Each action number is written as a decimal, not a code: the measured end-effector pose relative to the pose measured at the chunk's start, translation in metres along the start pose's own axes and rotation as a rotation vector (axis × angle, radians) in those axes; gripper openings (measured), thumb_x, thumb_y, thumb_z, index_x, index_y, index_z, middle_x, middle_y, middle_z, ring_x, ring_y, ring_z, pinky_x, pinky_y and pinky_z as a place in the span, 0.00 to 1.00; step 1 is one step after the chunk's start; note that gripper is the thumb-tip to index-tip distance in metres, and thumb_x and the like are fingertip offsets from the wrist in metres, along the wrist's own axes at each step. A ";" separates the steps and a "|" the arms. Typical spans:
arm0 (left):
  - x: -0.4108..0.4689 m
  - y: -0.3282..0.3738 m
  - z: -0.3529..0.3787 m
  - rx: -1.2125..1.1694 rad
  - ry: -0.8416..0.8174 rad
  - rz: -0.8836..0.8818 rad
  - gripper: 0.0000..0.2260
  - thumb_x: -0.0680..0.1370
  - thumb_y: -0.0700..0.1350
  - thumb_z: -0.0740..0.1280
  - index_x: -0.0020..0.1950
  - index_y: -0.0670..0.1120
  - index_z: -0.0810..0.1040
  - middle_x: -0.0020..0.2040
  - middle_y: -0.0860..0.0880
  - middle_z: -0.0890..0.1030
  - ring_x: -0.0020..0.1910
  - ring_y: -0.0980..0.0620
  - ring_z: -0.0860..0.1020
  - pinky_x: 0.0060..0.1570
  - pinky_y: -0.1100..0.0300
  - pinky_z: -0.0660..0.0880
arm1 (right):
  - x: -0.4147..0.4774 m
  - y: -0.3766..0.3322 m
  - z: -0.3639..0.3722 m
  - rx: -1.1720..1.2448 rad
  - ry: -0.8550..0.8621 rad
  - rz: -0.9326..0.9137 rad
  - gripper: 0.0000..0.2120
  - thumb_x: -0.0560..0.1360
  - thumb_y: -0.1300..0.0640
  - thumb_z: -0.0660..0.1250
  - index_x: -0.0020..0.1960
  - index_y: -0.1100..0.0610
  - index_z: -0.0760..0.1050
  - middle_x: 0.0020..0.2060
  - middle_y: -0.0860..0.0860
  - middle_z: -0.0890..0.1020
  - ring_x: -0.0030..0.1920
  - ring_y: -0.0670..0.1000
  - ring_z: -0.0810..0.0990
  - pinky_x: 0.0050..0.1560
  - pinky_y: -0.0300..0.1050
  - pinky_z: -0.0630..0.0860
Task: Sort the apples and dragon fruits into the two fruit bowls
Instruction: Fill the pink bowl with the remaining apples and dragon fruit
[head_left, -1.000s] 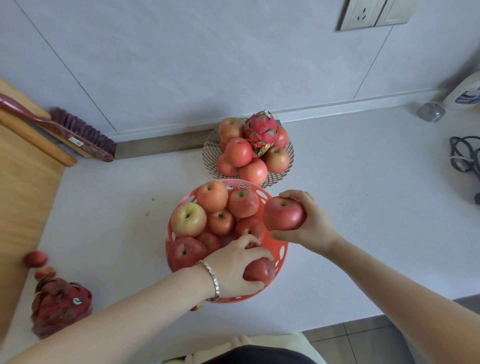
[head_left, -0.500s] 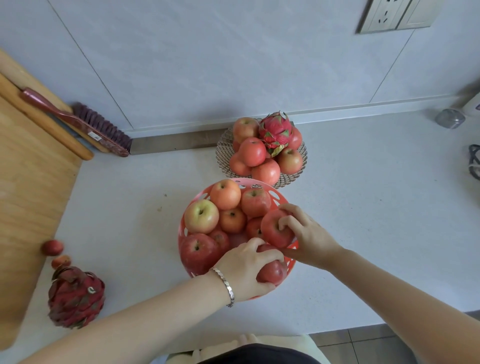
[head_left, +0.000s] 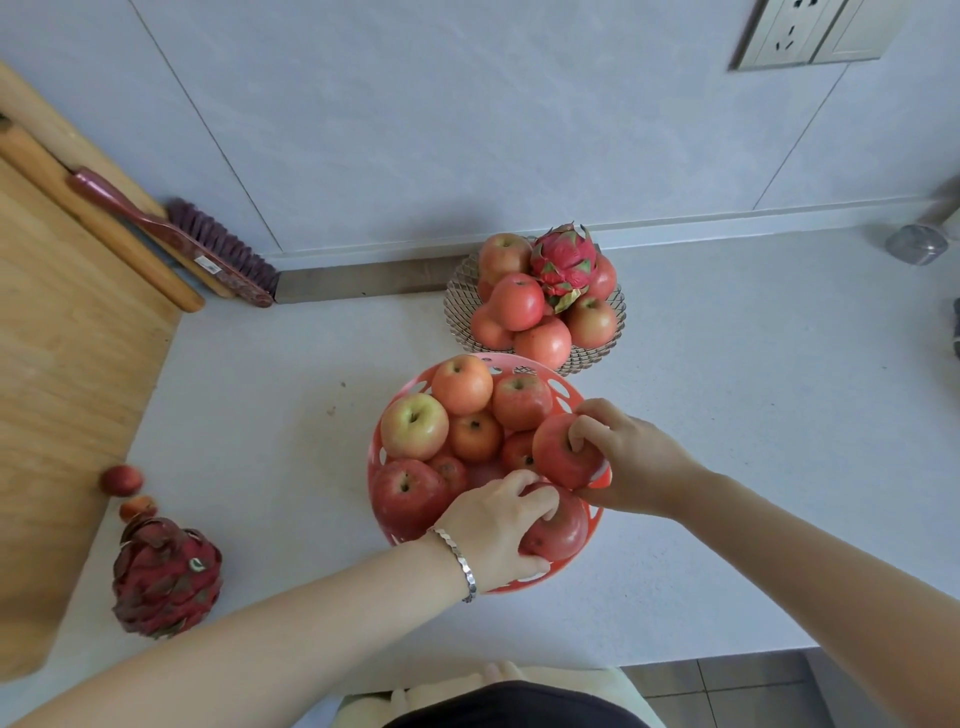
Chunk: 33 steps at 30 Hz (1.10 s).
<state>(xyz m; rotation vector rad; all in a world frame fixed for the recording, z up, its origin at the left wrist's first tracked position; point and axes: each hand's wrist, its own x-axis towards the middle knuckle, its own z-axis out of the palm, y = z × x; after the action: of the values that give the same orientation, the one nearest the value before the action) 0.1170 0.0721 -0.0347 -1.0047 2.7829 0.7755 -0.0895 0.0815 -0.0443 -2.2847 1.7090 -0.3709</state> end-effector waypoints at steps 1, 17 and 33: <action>0.000 0.001 -0.001 0.014 -0.009 -0.004 0.18 0.69 0.52 0.69 0.54 0.47 0.69 0.62 0.50 0.70 0.52 0.45 0.75 0.43 0.55 0.73 | 0.001 0.000 -0.001 -0.023 -0.042 0.022 0.25 0.59 0.54 0.75 0.45 0.49 0.60 0.51 0.54 0.77 0.35 0.52 0.71 0.34 0.41 0.68; -0.082 -0.117 -0.065 -0.417 0.421 -0.458 0.03 0.72 0.42 0.66 0.43 0.46 0.79 0.44 0.47 0.82 0.45 0.48 0.81 0.49 0.55 0.77 | 0.060 -0.171 -0.024 0.253 -0.182 -0.128 0.10 0.71 0.58 0.62 0.51 0.54 0.76 0.47 0.51 0.79 0.47 0.53 0.78 0.46 0.51 0.75; -0.165 -0.220 -0.047 -0.349 0.327 -0.605 0.06 0.75 0.40 0.64 0.39 0.49 0.73 0.42 0.51 0.77 0.43 0.54 0.76 0.44 0.64 0.67 | 0.070 -0.234 0.141 -0.244 -0.829 0.373 0.09 0.75 0.66 0.60 0.52 0.57 0.73 0.38 0.54 0.70 0.47 0.54 0.78 0.28 0.41 0.58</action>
<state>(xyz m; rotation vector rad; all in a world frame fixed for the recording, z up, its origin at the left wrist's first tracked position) 0.3866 -0.0003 -0.0494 -2.0643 2.3607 1.0813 0.1889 0.0855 -0.0885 -1.7727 1.6827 0.7857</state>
